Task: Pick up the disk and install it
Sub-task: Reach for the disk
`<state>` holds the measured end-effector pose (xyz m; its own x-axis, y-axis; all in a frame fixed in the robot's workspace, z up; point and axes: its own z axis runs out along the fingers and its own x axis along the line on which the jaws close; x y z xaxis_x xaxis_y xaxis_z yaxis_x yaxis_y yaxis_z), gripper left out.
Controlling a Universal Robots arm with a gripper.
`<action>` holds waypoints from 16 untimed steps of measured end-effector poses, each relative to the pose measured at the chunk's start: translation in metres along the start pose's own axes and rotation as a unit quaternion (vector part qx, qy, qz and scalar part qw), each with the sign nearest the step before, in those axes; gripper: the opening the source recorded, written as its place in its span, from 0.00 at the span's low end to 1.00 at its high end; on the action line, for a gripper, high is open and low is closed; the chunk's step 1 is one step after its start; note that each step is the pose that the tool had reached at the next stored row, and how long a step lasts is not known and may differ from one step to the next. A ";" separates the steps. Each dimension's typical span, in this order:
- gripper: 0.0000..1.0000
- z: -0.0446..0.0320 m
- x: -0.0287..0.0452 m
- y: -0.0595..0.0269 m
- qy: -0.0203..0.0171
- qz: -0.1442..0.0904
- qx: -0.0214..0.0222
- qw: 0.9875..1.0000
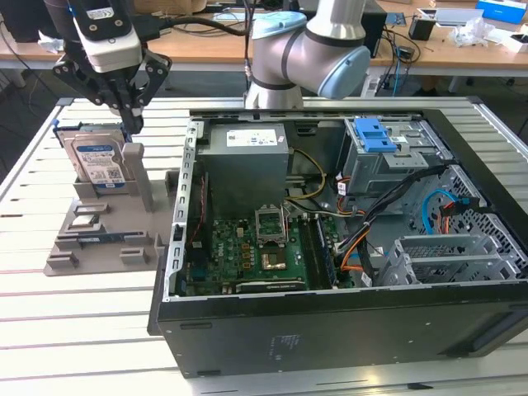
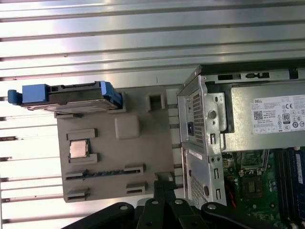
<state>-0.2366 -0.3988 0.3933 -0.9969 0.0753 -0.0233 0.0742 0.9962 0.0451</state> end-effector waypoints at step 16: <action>0.11 -0.0007 0.0273 -0.0021 0.000 0.000 0.000 1.000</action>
<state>-0.2640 -0.3989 0.3933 -0.9969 0.0752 -0.0233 0.0741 0.9962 0.0451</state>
